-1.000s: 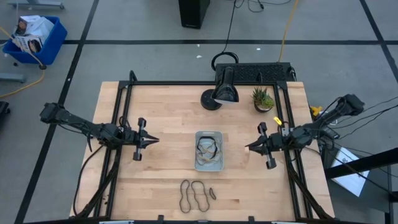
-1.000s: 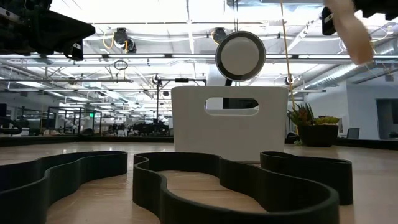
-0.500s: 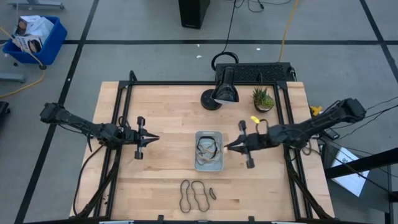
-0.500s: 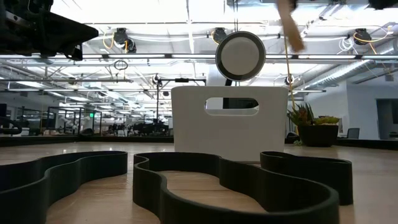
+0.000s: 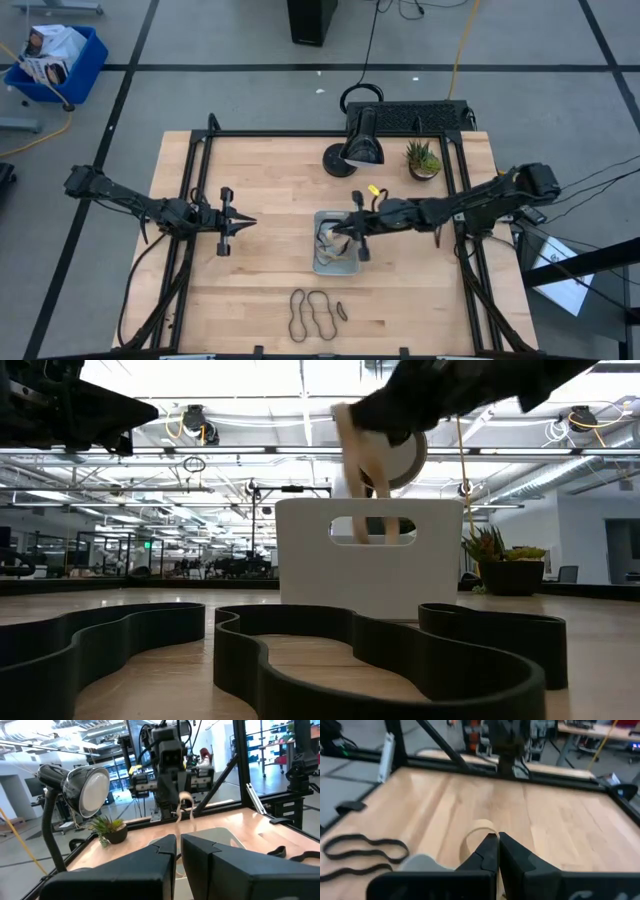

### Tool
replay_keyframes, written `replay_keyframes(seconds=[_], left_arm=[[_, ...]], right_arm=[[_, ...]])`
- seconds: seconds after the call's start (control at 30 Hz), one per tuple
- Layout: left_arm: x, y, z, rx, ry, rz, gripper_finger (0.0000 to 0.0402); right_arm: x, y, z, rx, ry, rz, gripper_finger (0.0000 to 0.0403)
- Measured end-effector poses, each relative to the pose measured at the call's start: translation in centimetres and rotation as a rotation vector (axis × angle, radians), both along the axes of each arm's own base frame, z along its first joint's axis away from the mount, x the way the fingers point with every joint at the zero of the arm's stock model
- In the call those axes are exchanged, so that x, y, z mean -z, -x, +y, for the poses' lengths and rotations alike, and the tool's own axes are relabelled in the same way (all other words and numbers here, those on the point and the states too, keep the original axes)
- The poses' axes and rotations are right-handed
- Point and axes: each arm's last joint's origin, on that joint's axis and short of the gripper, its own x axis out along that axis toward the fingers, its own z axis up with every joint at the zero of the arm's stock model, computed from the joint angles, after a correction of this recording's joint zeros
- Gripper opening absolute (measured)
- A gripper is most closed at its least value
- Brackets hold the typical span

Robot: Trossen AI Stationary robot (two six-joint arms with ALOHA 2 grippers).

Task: Pick and place rubber bands into bin
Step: Put the brown rubber band into the gray container, then put the black rubber band into the gray container

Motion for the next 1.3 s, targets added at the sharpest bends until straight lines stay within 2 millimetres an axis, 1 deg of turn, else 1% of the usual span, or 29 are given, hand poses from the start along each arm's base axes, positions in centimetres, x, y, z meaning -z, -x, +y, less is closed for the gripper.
replay_keyframes(seconds=[0.13,0.3,0.47,0.57,0.8,0.93,1.03,1.13,1.23,1.3], left_arm=[[0.0,0.0,0.0,-0.007,-0.004,0.000,0.0035],[0.0,0.0,0.0,-0.008,-0.004,0.001,0.0035],[0.0,0.0,0.0,-0.008,-0.006,0.004,0.0035],[0.1,0.0,0.0,-0.009,-0.019,0.008,0.0035],[0.1,0.0,0.0,-0.009,-0.022,0.008,0.0035],[0.1,0.0,0.0,-0.010,-0.023,0.009,0.0035],[0.2,0.0,0.0,-0.010,-0.026,0.016,0.0035],[0.2,0.0,0.0,-0.010,-0.030,0.023,0.0035],[0.2,0.0,0.0,-0.011,-0.030,0.024,0.0035],[0.4,0.0,0.0,-0.007,-0.007,0.036,0.0035]], right_arm=[[1.6,-0.6,-0.5,0.017,0.010,0.071,0.0000],[3.4,-0.3,-0.7,0.026,0.030,0.215,0.0000],[3.6,-0.1,-0.6,0.017,0.046,0.249,0.0006],[3.7,-0.1,-0.4,-0.002,0.074,0.249,0.0034],[3.6,-0.2,-0.6,0.058,0.062,0.240,0.0153],[3.4,-0.1,-0.6,0.067,0.053,0.232,0.0202],[3.3,-0.1,-0.4,0.060,0.053,0.226,0.0222],[3.3,-0.1,-0.3,0.057,0.054,0.219,0.0233],[2.4,0.1,-0.3,0.066,0.020,0.182,0.0232],[1.4,0.3,-0.2,0.079,-0.030,0.136,0.0220]])
